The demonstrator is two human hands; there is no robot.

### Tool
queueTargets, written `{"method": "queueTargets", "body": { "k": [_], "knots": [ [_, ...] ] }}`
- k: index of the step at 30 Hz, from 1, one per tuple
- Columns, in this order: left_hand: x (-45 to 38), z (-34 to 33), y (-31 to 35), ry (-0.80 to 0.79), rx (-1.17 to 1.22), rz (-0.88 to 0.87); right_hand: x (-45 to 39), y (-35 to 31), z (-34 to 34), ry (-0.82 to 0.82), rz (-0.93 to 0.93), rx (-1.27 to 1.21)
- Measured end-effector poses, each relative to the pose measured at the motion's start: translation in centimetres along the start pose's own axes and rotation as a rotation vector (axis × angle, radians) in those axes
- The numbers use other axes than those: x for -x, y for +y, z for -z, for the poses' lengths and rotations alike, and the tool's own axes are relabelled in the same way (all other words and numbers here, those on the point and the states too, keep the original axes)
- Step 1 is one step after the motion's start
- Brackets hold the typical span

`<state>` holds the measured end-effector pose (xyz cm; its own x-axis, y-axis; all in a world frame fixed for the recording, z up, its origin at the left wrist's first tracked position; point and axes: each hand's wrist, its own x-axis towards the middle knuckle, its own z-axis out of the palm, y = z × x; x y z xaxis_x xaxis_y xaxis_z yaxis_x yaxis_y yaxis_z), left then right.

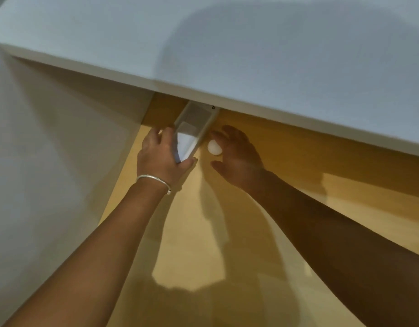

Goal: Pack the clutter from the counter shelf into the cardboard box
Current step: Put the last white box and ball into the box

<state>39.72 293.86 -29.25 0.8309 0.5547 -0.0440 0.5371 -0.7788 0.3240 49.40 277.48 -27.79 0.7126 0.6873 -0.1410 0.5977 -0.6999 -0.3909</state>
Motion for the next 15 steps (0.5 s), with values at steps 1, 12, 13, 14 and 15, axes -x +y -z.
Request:
{"method": "queueTargets", "body": {
  "k": [1, 12, 13, 14, 15],
  "knots": [
    [-0.1, -0.3, 0.0, -0.017, 0.006, 0.01, -0.3, 0.0, -0.3, 0.005, 0.008, -0.009],
    [3.0, 0.1, 0.7, -0.026, 0.086, 0.011, 3.2, 1.1, -1.6, -0.024, -0.007, 0.008],
    [3.8, 0.4, 1.0, -0.022, 0.083, -0.001, 4.2, 1.3, -1.2, -0.011, -0.012, -0.01],
    [4.5, 0.6, 1.4, -0.021, 0.079, -0.01, 5.2, 1.5, -0.8, -0.001, -0.017, -0.028],
    [5.3, 0.9, 1.8, -0.023, 0.074, -0.017, 6.3, 1.8, -0.3, 0.01, -0.022, -0.04]
  ]
}}
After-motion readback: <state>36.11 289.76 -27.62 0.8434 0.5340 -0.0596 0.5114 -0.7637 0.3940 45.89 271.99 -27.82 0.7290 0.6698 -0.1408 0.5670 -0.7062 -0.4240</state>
